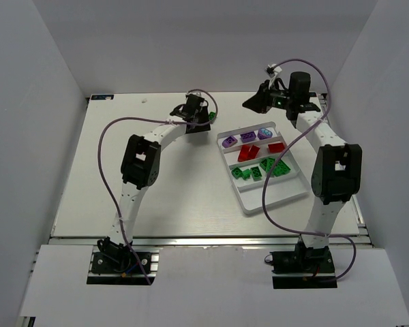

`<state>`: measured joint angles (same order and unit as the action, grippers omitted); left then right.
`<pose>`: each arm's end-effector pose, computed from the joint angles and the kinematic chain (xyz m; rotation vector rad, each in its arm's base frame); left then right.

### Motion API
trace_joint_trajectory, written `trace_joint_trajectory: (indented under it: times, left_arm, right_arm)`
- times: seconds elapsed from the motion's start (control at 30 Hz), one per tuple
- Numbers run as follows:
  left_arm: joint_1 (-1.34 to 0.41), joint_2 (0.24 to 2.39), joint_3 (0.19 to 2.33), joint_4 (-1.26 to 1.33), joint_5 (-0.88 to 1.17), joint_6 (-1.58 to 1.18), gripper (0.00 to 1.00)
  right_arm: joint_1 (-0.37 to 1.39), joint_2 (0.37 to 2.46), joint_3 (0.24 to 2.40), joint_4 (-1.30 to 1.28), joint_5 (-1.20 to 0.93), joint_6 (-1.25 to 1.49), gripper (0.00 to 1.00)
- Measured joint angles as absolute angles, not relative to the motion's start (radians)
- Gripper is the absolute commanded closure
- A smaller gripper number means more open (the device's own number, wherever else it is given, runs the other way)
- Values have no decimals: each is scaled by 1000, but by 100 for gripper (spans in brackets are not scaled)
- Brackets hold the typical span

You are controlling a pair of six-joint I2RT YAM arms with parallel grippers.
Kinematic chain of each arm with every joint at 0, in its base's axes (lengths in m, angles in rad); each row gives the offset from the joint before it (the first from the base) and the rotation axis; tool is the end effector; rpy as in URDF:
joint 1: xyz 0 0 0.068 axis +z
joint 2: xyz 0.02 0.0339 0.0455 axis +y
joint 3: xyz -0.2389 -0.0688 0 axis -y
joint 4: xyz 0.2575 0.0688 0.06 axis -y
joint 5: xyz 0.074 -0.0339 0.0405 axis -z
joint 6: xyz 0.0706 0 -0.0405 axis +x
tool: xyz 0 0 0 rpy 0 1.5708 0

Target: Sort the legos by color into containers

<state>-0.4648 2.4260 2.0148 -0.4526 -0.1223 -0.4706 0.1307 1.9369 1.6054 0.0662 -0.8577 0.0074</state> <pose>0.4990 -0.2406 0.1128 -0.0623 2.4439 -0.2730 0.4734 0.1161 0.2780 -0.7086 1.6856 0.8784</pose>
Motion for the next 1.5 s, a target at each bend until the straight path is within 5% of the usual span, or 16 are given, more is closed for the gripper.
trace_joint_trajectory:
  times: [0.6,0.8,0.97,1.2,1.5]
  left_arm:
    - [-465,2571,2204,-396,-252,-479,36]
    - [-465,2600,2239,-375,-265,-484,50]
    - [-465,2603,2230,-351,-272,-483,73]
    - [-465,2490,2009,-233,-268,-479,96]
    - [-463,2088,1422,-85,-72,-470,98]
  right_arm:
    - [81,1888,1506,154,-917,129,74]
    - [78,1869,1481,172,-923,149,74]
    - [78,1864,1473,179,-924,154,74]
    - [78,1857,1458,184,-926,157,74]
    - [78,1806,1413,120,-926,65,74]
